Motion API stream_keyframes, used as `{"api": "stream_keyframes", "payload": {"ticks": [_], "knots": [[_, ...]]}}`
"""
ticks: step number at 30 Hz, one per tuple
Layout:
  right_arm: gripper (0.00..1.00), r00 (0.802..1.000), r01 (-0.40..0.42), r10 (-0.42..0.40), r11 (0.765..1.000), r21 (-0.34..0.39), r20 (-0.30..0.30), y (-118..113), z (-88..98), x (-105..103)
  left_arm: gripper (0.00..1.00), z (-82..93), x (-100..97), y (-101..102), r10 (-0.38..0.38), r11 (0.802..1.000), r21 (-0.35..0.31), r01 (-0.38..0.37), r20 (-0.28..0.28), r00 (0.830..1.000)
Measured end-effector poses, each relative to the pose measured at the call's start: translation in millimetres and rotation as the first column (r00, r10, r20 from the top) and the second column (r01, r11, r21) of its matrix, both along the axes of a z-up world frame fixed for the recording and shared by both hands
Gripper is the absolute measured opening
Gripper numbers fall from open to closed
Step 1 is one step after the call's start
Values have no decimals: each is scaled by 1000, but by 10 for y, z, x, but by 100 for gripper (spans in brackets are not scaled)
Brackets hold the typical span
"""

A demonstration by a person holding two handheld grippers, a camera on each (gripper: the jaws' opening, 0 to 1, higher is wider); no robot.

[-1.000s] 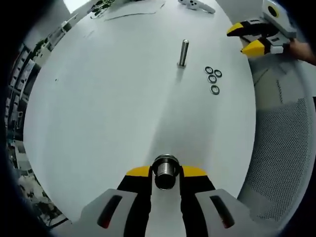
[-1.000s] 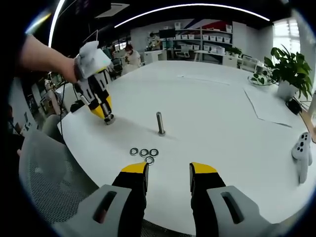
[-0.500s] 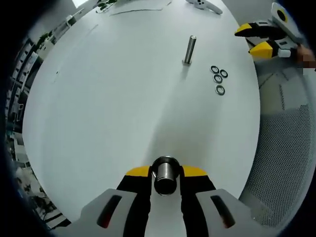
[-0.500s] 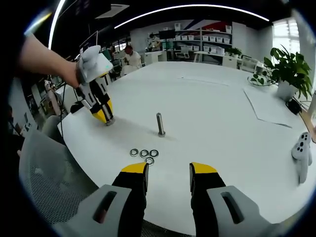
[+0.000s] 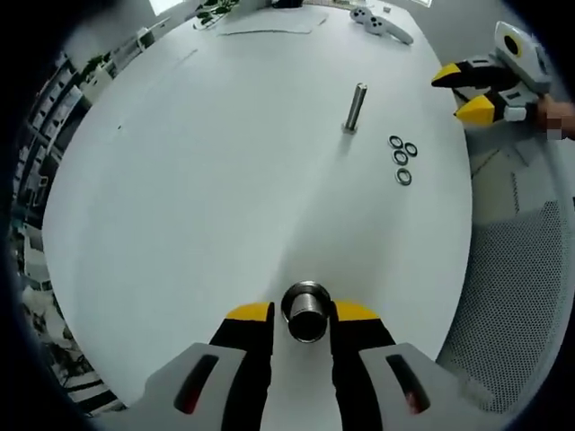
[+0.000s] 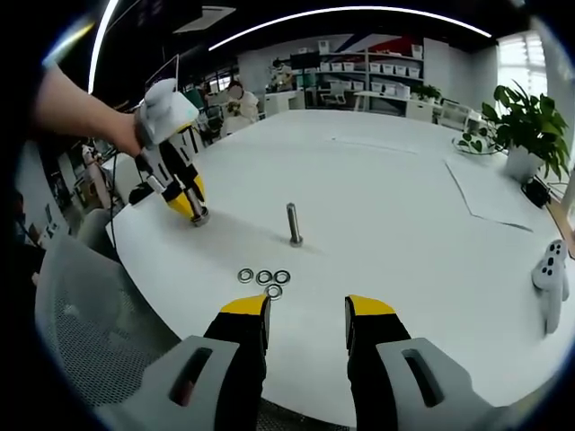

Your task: Place the washer onto the threaded stud by aligning its center hole with the stud, sliding it down to the base, and recovering from edge contact or off-axis alignment until the washer reaches the visible bottom stop.

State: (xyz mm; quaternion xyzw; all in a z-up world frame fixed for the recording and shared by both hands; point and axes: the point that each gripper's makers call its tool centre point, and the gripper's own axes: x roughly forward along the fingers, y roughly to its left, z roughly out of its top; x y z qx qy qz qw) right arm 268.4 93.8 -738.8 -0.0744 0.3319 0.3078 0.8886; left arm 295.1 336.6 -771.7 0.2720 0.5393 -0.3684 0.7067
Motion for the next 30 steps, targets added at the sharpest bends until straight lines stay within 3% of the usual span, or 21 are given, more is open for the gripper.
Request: {"api": "stream_keyframes", "payload": {"ticks": [4, 13, 18, 22, 30], "knots": [[36, 1000, -3, 3, 1000, -5, -5, 4, -10, -5, 25, 40, 6, 44, 16, 1000, -5, -16, 19, 1000], [36, 1000, -4, 4, 1000, -13, -10, -1, -26, -10, 30, 213, 18, 26, 74, 993, -94, -64, 98, 992], [36, 1000, -4, 4, 1000, -19, -12, -5, -34, -11, 31, 332, 33, 20, 124, 983, -155, -101, 144, 982], [36, 1000, -8, 8, 1000, -24, -15, 0, -40, -18, 32, 514, 62, -46, 184, 961, -240, -137, 189, 965], [36, 1000, -9, 9, 1000, -26, -19, 1, -52, -22, 32, 695, 34, -138, 219, 942, -303, -141, 240, 946]]}}
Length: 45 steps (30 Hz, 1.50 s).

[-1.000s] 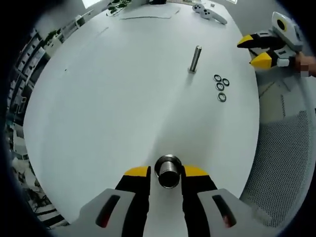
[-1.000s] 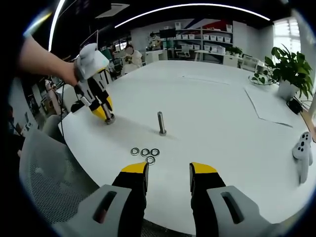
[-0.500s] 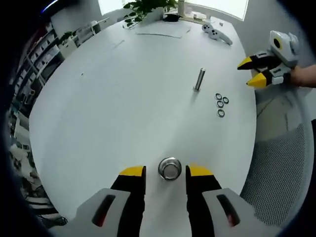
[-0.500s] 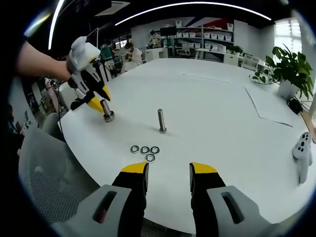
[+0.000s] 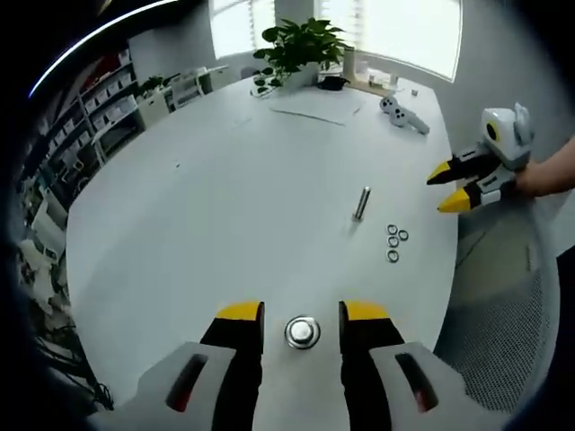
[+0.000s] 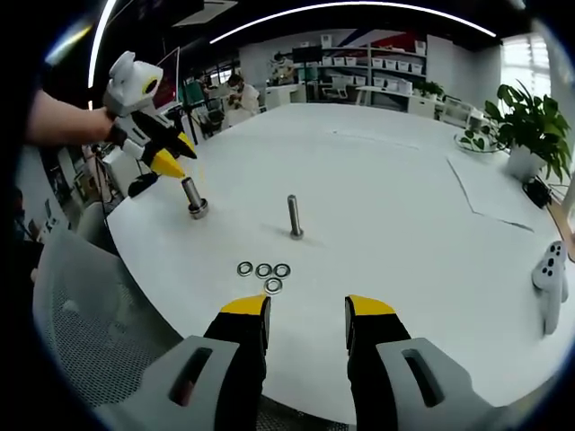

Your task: Place the washer onto the threaded stud by aligning its center hole with the stud, sliding it down to the base, and recovering from edge contact or off-axis alignment until the washer reaches the visible bottom stop.

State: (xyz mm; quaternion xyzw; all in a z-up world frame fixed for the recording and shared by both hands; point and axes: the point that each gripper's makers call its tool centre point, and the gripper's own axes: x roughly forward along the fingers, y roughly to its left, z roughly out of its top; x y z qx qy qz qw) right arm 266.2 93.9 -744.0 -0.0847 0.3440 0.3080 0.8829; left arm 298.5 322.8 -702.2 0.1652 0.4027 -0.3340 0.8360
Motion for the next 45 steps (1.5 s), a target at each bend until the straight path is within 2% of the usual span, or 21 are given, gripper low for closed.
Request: {"api": "stream_keyframes", "payload": {"ticks": [3, 11, 14, 16, 20, 24, 34, 45], "knots": [[36, 1000, -2, 2, 1000, -2, -3, 5, -3, -7, 33, 29, -6, -16, 12, 1000, -18, -11, 31, 999], [36, 1000, -3, 3, 1000, -6, -7, 1, -15, -8, 33, 78, -89, -4, 63, 996, -71, -59, 49, 997], [36, 1000, -5, 4, 1000, -7, -9, -2, -23, -8, 33, 122, -107, 8, 93, 991, -98, -85, 76, 993], [36, 1000, -5, 5, 1000, -8, -9, -5, -26, -6, 33, 130, -127, 9, 117, 987, -120, -107, 74, 990], [36, 1000, -6, 6, 1000, -8, -12, -7, -31, -6, 33, 129, -207, 5, 130, 984, -134, -117, 90, 987], [36, 1000, -7, 7, 1000, -7, -12, -8, -32, -8, 33, 180, -273, -34, 150, 975, -184, -126, 125, 981], [36, 1000, -16, 15, 1000, -17, -22, -2, -59, -23, 33, 111, -502, -99, 151, 971, -201, -127, 109, 983], [36, 999, -21, 20, 999, -24, -29, -4, -80, -32, 33, -8, -750, -38, 204, 954, -239, -182, 71, 976]]}}
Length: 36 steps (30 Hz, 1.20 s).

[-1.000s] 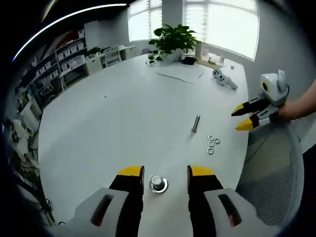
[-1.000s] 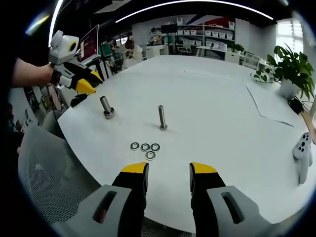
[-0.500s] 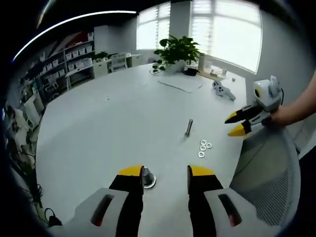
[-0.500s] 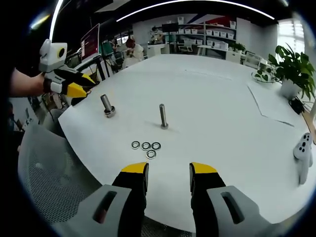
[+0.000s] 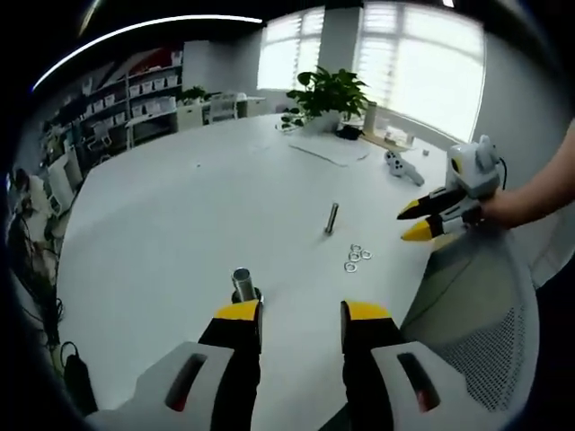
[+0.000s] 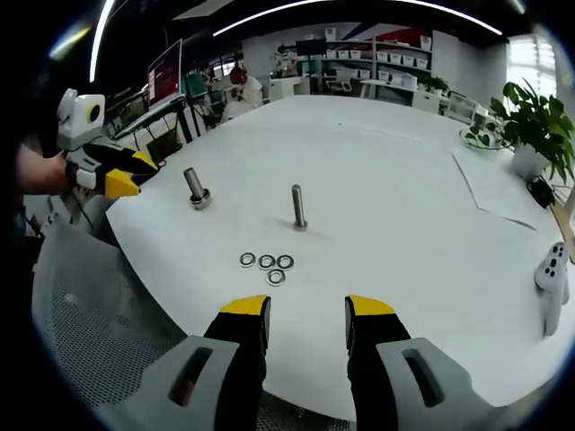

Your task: Place the washer onto the threaded stud by aligning its center hole with the stud, sliding it down to the base, and recovering from edge contact or off-axis alignment until the washer reaches the visible bottom stop.

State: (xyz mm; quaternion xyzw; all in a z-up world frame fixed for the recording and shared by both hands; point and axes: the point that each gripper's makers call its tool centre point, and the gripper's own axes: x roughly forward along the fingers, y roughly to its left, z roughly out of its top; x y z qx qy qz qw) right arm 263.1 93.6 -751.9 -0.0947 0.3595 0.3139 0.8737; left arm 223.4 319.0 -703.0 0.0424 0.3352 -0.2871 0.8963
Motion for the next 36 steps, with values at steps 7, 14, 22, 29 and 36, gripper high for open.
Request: {"api": "stream_keyframes", "payload": {"ticks": [7, 14, 22, 29, 36], "knots": [[36, 1000, 0, 0, 1000, 0, 3, -4, 3, 2, 33, -63, -128, 14, 29, 999, -17, -29, -17, 999], [36, 1000, -2, 2, 1000, -3, 2, 5, 12, -13, 33, -121, -242, -27, 38, 999, -35, -39, -32, 999], [36, 1000, -2, 2, 1000, -5, -1, 3, 1, -16, 33, -146, -296, -3, 70, 996, -59, -72, -40, 997], [36, 1000, -4, 4, 1000, -6, -1, 5, -2, -17, 33, -176, -337, -3, 77, 995, -62, -80, -44, 996], [36, 1000, 0, 0, 1000, -6, -2, 4, -4, -18, 33, -234, -368, -11, 65, 997, -50, -67, -43, 997]]}}
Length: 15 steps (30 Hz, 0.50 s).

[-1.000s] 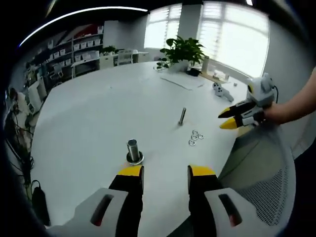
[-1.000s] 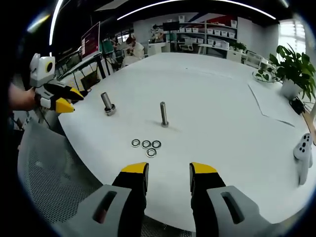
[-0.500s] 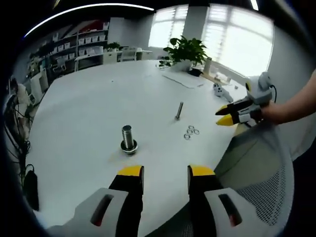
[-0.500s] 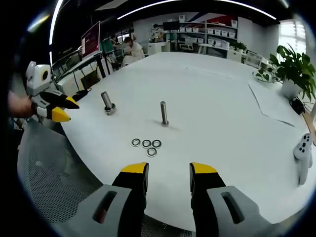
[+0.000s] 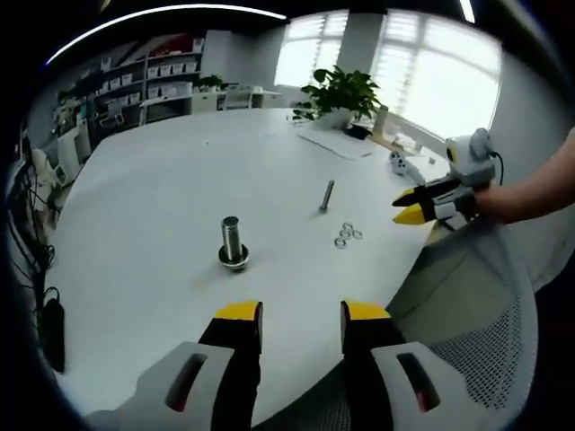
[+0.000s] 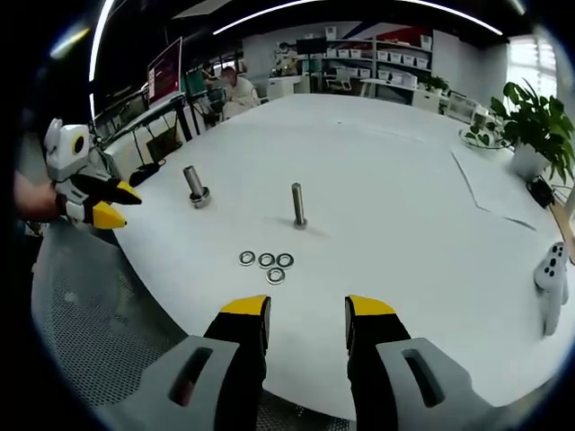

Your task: Place the washer onto the threaded stud by aligning its center hole with the stud, sliding it down to the base, and recovering from edge contact or off-axis alignment until the washer reaches the visible bottom stop.

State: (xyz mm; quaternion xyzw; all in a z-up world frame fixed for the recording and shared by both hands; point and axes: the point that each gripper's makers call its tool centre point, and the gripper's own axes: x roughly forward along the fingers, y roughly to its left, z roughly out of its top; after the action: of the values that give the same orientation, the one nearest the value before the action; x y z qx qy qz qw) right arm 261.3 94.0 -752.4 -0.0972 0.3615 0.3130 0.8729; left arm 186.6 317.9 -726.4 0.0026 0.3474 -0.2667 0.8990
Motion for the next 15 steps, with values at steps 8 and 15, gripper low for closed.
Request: {"api": "stream_keyframes", "payload": {"ticks": [8, 15], "knots": [[36, 1000, -1, 1, 1000, -1, -1, 0, -1, -2, 33, -30, -37, -70, -60, 997, 45, 60, 12, 998], [36, 1000, -5, 5, 1000, -2, -3, 3, -6, -1, 32, -52, -31, -48, -49, 998, 38, 49, 5, 999]]}}
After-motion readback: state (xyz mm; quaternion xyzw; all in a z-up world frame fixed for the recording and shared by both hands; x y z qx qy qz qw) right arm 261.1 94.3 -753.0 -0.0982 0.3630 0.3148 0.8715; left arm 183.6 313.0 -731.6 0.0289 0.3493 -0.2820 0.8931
